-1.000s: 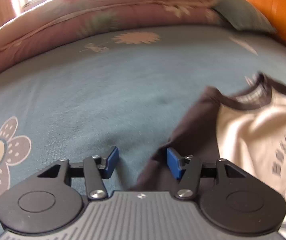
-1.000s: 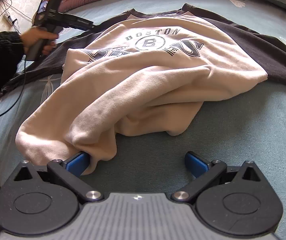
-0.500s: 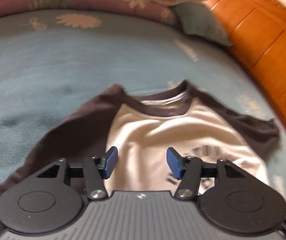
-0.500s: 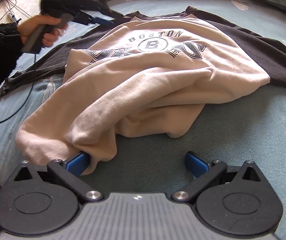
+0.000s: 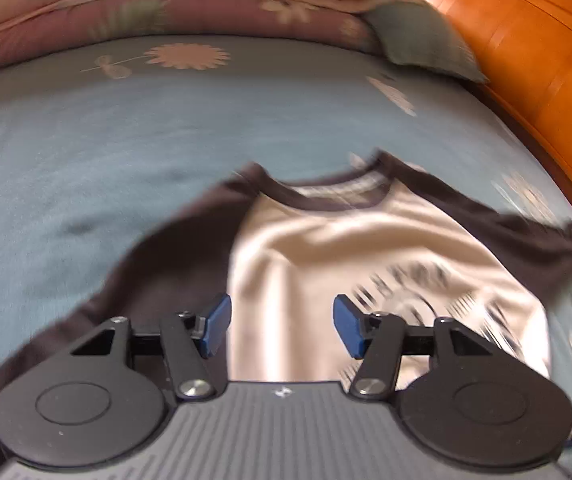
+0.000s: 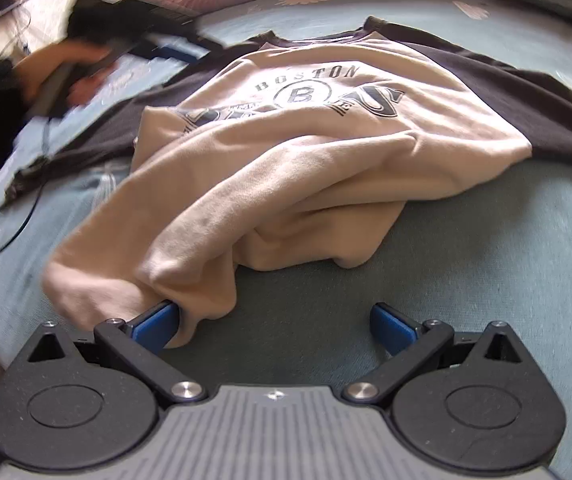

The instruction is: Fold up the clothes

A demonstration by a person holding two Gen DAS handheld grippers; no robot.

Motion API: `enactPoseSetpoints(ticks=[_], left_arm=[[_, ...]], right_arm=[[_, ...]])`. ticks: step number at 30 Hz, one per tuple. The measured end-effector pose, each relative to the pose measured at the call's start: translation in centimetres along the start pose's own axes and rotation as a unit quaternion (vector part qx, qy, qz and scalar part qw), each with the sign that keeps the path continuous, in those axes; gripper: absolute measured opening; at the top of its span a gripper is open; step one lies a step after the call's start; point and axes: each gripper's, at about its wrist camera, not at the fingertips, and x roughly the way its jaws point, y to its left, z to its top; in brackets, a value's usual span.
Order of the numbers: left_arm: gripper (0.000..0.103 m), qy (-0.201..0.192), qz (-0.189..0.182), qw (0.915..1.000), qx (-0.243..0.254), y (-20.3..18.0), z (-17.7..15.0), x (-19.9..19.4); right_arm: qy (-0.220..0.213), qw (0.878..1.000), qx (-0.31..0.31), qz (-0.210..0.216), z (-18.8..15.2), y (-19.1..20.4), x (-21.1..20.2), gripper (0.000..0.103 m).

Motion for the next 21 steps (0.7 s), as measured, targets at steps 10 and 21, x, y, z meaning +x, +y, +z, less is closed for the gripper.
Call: enactPoseSetpoints(ticks=[10,21], left_arm=[[0.073,-0.001,-0.024,0.9995,0.018,-6.7,-13.3,-8.7],[0.074,-0.017,0.051,0.9982,-0.027,-5.2,-21.4,-13.3]], right_arm=[[-0.018,0.999,-0.010,0.033,-1.1,1.7,-3.5,0.103],[-0.018,0.979,-0.198,-0.047,-2.6,11.1,-0.9,0.103]])
